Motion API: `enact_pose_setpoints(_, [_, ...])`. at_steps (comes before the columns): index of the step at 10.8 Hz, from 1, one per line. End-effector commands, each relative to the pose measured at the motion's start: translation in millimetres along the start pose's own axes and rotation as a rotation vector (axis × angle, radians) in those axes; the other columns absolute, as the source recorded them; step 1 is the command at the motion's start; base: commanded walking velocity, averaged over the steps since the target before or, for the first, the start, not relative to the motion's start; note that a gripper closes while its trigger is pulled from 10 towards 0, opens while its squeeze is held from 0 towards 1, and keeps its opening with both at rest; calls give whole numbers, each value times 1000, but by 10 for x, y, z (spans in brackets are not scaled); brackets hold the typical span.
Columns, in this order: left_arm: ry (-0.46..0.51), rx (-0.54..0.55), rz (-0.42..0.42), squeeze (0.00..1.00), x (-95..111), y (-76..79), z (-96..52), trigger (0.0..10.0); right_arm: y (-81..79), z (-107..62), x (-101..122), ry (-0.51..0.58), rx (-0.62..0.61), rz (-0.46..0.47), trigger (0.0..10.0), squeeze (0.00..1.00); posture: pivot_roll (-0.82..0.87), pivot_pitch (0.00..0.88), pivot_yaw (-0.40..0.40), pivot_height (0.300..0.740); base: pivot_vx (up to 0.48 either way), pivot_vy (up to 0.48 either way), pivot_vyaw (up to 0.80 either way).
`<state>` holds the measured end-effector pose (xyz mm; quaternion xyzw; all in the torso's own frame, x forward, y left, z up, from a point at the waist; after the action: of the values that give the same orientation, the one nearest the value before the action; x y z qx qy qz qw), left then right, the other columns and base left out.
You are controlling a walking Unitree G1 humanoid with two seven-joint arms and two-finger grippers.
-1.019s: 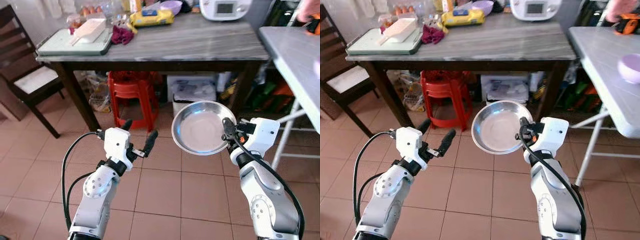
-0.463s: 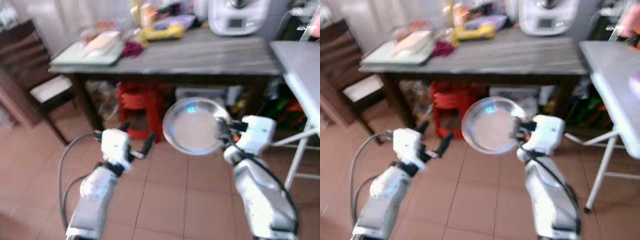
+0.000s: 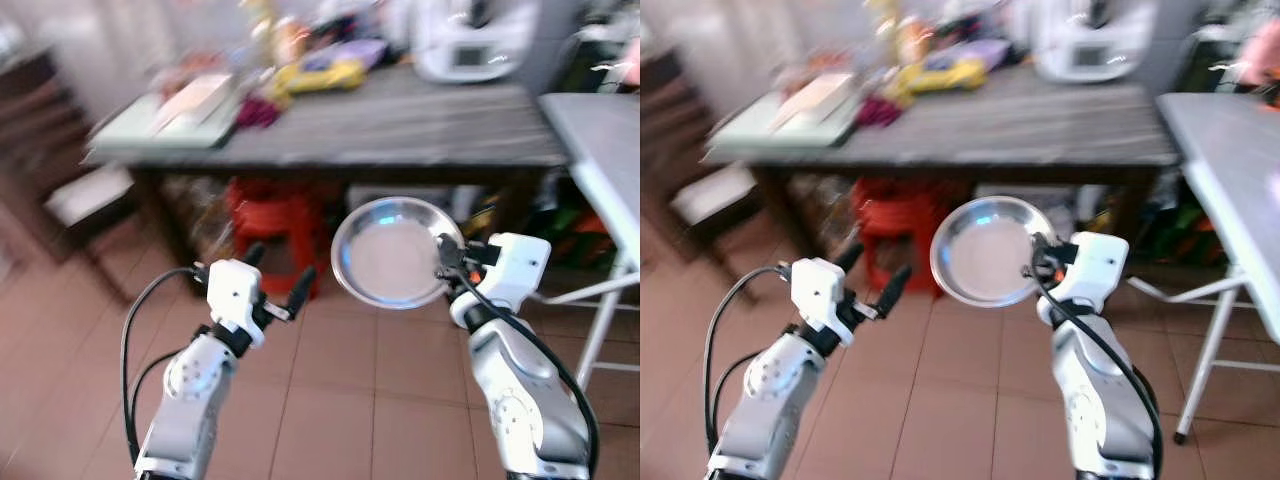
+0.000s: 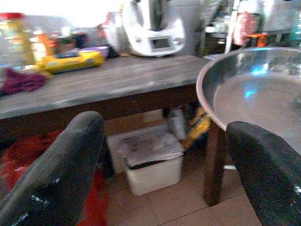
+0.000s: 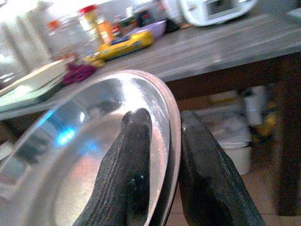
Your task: Setting the table
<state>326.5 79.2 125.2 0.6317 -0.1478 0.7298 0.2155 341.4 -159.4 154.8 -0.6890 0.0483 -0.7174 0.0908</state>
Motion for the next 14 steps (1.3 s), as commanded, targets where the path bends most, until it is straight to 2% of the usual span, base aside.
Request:
enact_pose_setpoints(1, [6, -23, -2, 0, 21, 58, 33, 10000, 49, 1, 77, 29, -15, -8, 10000, 0, -93, 38, 72, 740, 480, 0, 0])
enact_pose_setpoints(6, [1, -43, -6, 0, 0, 105, 29, 10000, 107, 2, 111, 47, -43, -26, 10000, 0, -99, 39, 72, 740, 480, 0, 0])
enact_pose_setpoints(14, [-3, -42, 0, 0, 1, 84, 22, 10000, 372, 73, 269, 99, -122, -70, 10000, 0, -91, 40, 73, 740, 480, 0, 0])
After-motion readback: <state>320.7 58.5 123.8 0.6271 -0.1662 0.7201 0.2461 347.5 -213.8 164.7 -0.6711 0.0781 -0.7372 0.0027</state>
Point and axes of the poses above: a point about 5 cm out from each wrist's last joint towards the gripper, its own z axis pointing out of the wrist towards the gripper, its own x axis along the axis of the wrist's last joint, y = z × x, the point moved 6 cm from there along z, pointing out of the wrist towards the gripper, and after that the axes turned 3 degrees about -z, right-handed, at the moved point
